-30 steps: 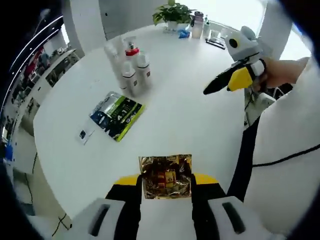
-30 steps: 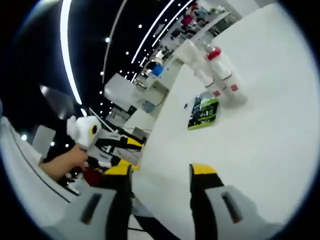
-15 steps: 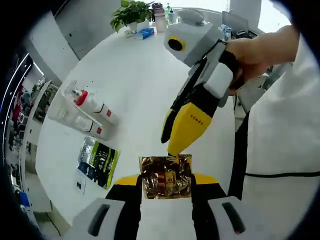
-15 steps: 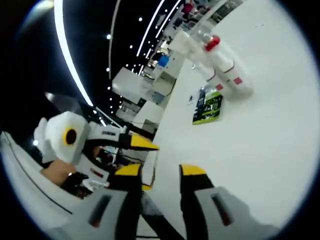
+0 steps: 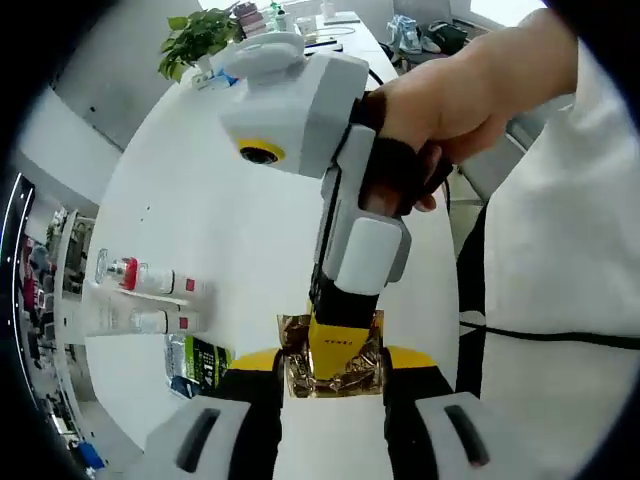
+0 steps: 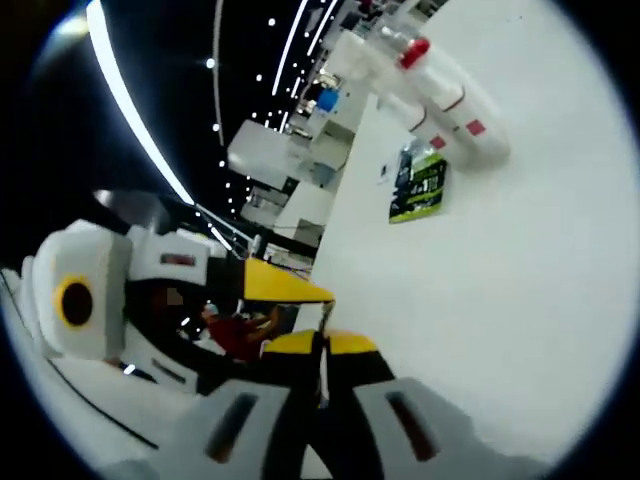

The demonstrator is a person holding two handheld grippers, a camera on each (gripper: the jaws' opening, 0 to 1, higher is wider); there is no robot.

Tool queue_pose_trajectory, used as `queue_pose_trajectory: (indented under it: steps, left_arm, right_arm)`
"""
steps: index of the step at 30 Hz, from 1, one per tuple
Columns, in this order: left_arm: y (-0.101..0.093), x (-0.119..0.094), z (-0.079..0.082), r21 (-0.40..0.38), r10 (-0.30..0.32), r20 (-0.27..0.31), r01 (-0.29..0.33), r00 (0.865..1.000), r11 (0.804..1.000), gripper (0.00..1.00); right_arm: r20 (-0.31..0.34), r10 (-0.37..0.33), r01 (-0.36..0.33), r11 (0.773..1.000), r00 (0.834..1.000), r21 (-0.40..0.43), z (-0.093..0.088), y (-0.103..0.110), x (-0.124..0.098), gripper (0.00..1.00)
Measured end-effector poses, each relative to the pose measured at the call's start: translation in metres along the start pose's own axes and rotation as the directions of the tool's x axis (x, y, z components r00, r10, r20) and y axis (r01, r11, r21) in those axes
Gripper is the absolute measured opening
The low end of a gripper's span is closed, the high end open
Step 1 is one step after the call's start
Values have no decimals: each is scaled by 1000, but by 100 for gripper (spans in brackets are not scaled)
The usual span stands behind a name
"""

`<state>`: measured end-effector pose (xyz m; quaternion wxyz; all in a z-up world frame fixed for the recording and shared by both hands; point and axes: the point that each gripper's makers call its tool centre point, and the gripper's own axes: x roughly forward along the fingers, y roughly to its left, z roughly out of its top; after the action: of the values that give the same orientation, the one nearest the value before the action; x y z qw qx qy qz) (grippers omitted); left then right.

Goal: Arrange the skincare products in the storage area until every visible bottle or jar stands upright without overlapping.

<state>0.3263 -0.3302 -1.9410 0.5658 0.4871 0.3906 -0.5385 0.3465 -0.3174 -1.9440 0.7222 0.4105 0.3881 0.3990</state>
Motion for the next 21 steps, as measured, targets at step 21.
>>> queue_pose_trajectory:
  steps: [21]
  left_arm:
    - [24, -16, -18, -677, -36, 515, 433, 856, 596, 52]
  right_arm:
    - [144, 97, -98, 995, 985, -2, 38, 22, -7, 0]
